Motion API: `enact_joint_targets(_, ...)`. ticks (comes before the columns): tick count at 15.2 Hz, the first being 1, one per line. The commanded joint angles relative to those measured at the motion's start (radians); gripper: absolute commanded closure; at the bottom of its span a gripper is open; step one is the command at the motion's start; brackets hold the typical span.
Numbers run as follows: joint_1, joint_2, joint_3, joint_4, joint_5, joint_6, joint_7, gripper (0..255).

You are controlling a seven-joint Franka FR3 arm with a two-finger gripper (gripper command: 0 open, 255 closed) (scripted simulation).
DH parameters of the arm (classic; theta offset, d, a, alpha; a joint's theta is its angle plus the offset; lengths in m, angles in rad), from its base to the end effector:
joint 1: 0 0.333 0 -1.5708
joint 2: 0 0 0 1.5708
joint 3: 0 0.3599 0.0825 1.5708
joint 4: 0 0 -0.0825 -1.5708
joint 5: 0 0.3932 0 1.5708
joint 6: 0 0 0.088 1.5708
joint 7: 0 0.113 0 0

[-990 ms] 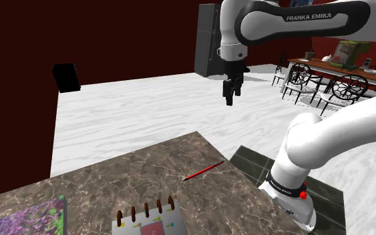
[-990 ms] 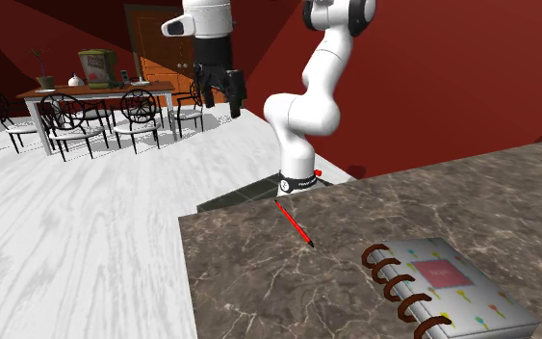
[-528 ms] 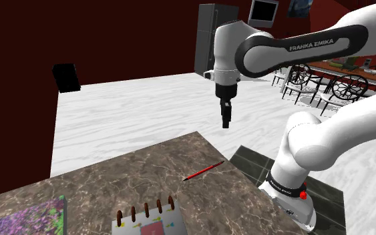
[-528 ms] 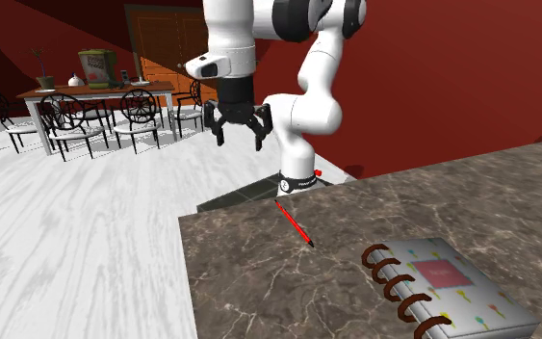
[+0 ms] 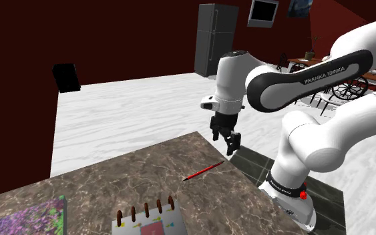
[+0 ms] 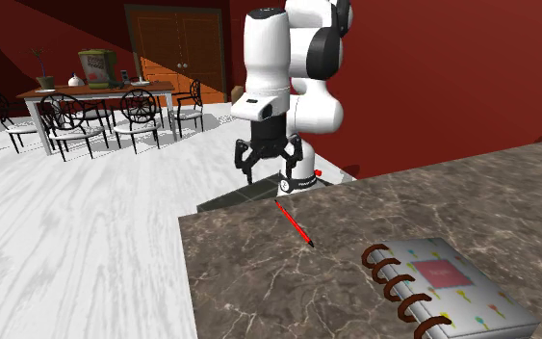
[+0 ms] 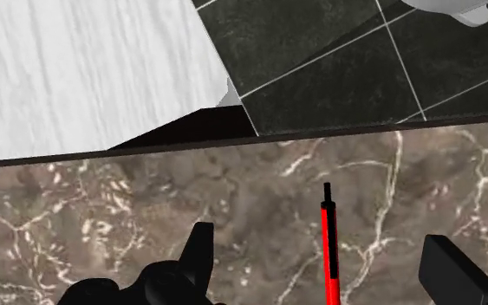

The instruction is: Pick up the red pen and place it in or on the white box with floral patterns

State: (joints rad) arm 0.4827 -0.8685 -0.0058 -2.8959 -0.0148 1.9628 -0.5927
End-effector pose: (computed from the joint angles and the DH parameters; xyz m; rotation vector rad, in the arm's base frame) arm 0.2211 0.1132 0.4107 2.6902 1.6088 -0.1019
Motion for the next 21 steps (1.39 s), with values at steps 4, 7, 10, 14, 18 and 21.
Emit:
enact_joint_targets(4, 0.059, 0.0, -0.006, -0.092, 0.01, 0.107, -0.076, 0)
enact_joint_targets(7, 0.059, 0.027, -0.007, -0.121, 0.01, 0.163, -0.076, 0)
enact_joint_targets(10, 0.059, 0.043, -0.007, -0.136, 0.01, 0.194, -0.076, 0)
enact_joint_targets(14, 0.059, 0.043, -0.007, -0.136, 0.01, 0.194, -0.076, 0)
enact_joint_targets(18, 0.059, 0.043, -0.007, -0.136, 0.01, 0.194, -0.076, 255)
enact_joint_targets(21, 0.058, 0.044, -0.008, -0.136, 0.009, 0.194, -0.078, 255)
